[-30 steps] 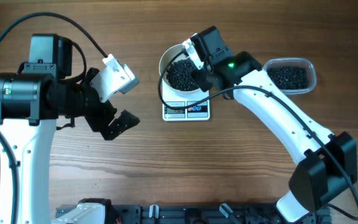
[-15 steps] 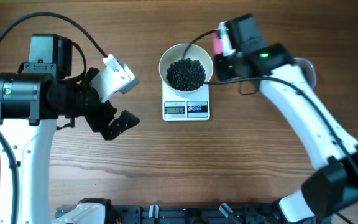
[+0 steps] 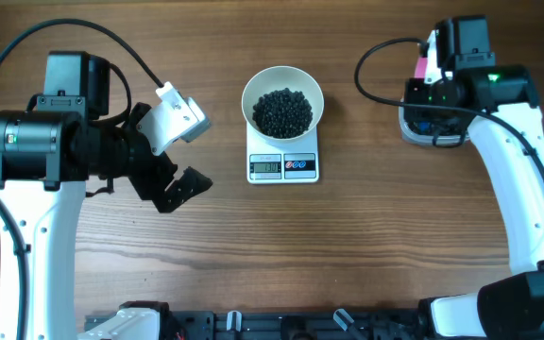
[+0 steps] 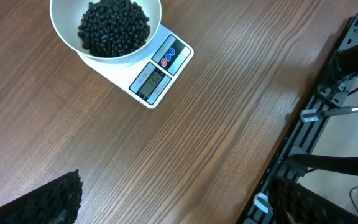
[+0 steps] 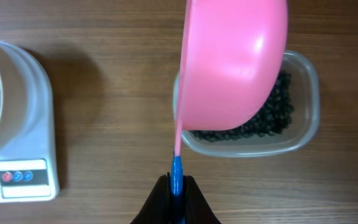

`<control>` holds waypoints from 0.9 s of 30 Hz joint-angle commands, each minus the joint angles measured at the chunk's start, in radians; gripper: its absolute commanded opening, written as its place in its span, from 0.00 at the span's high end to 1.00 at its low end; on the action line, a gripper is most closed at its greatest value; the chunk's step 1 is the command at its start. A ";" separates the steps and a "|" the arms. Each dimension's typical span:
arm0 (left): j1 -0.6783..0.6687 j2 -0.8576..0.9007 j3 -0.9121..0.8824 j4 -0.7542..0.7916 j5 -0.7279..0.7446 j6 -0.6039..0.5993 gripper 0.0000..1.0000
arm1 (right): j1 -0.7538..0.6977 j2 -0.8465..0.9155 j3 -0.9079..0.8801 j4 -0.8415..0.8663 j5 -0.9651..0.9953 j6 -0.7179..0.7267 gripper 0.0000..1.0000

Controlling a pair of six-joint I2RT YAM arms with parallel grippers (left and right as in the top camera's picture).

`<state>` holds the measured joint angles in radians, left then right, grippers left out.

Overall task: Scoop item into bowl and weigh 150g on scale
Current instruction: 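Carry the empty scoop right back to the bean tub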

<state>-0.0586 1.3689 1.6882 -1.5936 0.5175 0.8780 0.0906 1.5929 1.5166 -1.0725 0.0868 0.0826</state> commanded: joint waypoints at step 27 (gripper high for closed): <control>0.006 -0.009 0.011 -0.001 -0.003 0.012 0.00 | -0.179 0.014 -0.051 -0.111 0.123 -0.280 0.96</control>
<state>-0.0586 1.3689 1.6882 -1.5936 0.5175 0.8780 -0.0605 1.5932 1.4734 -1.2106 0.1852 -0.1677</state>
